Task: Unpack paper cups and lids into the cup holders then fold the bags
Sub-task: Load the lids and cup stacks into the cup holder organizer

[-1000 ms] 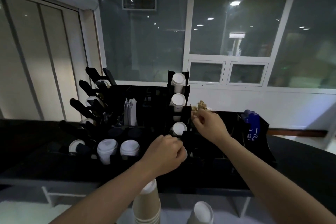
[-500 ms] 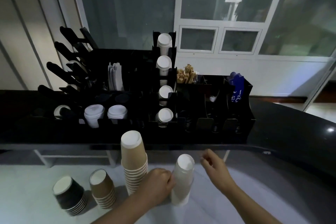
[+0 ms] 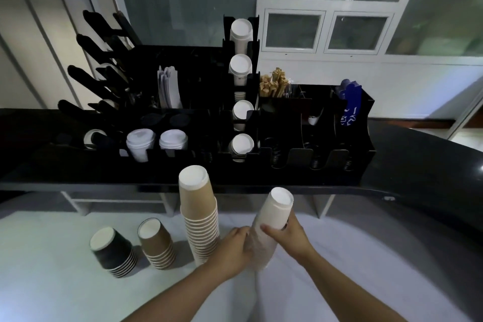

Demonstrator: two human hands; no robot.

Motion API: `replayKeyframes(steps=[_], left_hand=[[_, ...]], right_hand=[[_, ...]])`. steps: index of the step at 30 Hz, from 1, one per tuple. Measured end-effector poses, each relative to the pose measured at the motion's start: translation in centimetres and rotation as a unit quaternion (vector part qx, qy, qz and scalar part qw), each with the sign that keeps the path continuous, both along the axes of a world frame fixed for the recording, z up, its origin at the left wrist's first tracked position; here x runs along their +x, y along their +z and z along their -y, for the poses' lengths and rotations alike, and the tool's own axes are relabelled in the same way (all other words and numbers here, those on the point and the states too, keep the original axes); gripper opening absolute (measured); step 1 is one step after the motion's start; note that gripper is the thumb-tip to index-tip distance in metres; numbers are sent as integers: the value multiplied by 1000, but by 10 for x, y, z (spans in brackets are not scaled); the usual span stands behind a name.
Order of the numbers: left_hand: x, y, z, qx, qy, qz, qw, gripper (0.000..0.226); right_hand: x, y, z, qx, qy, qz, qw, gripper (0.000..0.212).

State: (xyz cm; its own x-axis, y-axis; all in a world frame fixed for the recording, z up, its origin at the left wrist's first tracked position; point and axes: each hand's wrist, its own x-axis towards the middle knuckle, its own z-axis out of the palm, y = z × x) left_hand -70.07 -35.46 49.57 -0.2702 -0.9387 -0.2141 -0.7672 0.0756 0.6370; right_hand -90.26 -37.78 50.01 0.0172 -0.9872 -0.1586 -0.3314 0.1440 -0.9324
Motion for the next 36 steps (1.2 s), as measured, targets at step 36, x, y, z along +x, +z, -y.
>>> replayKeyframes(steps=[36], left_hand=[[-68,93,38,79,42,-275,957,68]], right_hand=[[-35,102,16,-9,35,350,936,53]])
